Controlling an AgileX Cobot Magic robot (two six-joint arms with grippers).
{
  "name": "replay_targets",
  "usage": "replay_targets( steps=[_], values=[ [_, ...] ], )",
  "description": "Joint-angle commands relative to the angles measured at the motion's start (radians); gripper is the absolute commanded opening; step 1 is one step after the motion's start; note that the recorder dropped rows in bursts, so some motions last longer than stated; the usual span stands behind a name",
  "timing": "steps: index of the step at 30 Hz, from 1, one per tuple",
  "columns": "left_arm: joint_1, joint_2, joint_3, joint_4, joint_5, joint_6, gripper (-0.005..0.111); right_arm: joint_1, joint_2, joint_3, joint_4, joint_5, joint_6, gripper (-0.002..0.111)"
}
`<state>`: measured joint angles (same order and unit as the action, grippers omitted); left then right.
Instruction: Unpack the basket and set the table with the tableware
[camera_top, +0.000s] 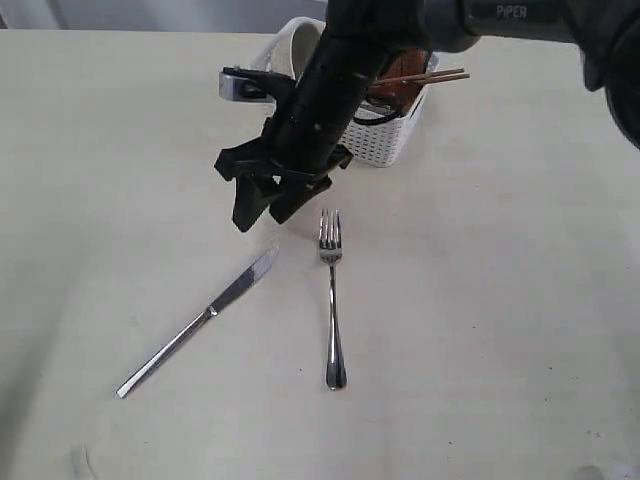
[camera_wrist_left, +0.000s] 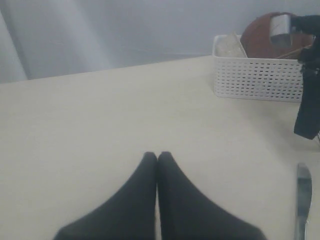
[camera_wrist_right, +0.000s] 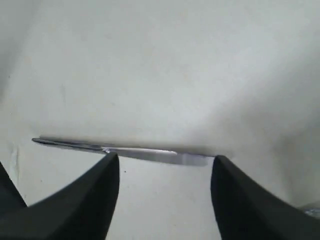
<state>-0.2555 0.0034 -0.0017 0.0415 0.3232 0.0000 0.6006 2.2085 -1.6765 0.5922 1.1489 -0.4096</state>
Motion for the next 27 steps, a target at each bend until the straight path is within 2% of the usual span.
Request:
replay_targets(
  steps=[1, 4, 7, 13, 19, 23, 27],
  values=[
    [-0.006, -0.003, 0.002, 0.003, 0.001, 0.000, 0.000, -0.001, -0.010, -0.071, -0.048, 0.072, 0.027, 0.053],
    [-0.006, -0.003, 0.002, 0.003, 0.001, 0.000, 0.000, 0.031, -0.027, -0.095, -0.061, 0.072, -0.062, 0.051],
    [-0.006, -0.003, 0.002, 0.003, 0.001, 0.000, 0.000, 0.101, -0.059, -0.100, -0.161, 0.072, -0.137, 0.046],
    [-0.006, -0.003, 0.002, 0.003, 0.001, 0.000, 0.000, 0.332, -0.090, -0.100, -0.503, 0.072, -0.241, 0.045],
    [-0.006, -0.003, 0.002, 0.003, 0.001, 0.000, 0.000, 0.514, -0.052, -0.100, -0.637, 0.072, -0.288, 0.045],
    [-0.006, -0.003, 0.002, 0.003, 0.001, 0.000, 0.000, 0.583, -0.017, -0.100, -0.680, 0.070, -0.327, 0.045],
    [-0.006, -0.003, 0.002, 0.003, 0.001, 0.000, 0.000, 0.606, 0.018, -0.100, -0.714, 0.053, -0.328, 0.045]
  ],
)
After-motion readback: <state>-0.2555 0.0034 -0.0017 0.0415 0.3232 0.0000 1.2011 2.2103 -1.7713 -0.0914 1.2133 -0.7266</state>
